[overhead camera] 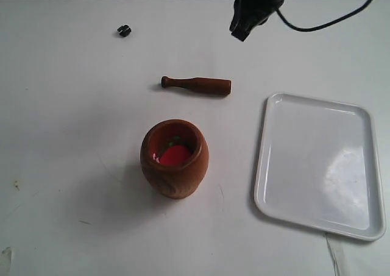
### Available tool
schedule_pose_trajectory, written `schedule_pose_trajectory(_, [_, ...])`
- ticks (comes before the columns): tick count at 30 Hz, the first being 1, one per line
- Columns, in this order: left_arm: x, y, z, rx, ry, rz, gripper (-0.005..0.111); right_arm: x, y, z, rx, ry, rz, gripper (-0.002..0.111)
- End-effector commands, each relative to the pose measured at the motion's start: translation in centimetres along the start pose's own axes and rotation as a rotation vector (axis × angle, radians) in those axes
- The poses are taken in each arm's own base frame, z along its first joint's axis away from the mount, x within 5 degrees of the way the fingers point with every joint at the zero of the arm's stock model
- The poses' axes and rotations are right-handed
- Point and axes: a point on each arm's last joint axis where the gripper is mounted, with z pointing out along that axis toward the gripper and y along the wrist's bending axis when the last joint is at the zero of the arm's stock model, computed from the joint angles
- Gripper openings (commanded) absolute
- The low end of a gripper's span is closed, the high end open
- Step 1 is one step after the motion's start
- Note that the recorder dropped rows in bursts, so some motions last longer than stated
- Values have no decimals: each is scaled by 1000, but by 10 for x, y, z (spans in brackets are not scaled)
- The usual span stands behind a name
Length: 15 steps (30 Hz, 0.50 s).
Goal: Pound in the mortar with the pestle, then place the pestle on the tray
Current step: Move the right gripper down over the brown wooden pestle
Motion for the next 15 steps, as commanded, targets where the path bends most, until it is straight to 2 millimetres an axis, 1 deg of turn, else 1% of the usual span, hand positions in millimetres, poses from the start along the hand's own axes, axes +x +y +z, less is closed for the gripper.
schedule_pose_trajectory(1, [0,-1,0,8,-7,-12,0,-24,1,10,-76,55,-46,6])
schedule_pose_trajectory(3, [0,-1,0,8,-7,-12,0,-35,-2,13,-45,44,-34,0])
schedule_pose_trajectory(5, [0,-1,0,8,-7,-12,0,-44,-3,19,-35,29,-46,0])
schedule_pose_trajectory(7, [0,-1,0,8,-7,-12,0,-51,-4,28,-36,23,-52,0])
schedule_pose_trajectory(9, [0,-1,0,8,-7,-12,0,-54,-4,38,-42,27,-59,0])
schedule_pose_trajectory(10, [0,-1,0,8,-7,-12,0,-56,-1,47,-55,33,-71,2])
schedule_pose_trajectory(12, [0,-1,0,8,-7,-12,0,-58,3,56,-69,42,-116,10])
schedule_pose_trajectory(15, [0,-1,0,8,-7,-12,0,-59,9,69,-94,54,-175,29])
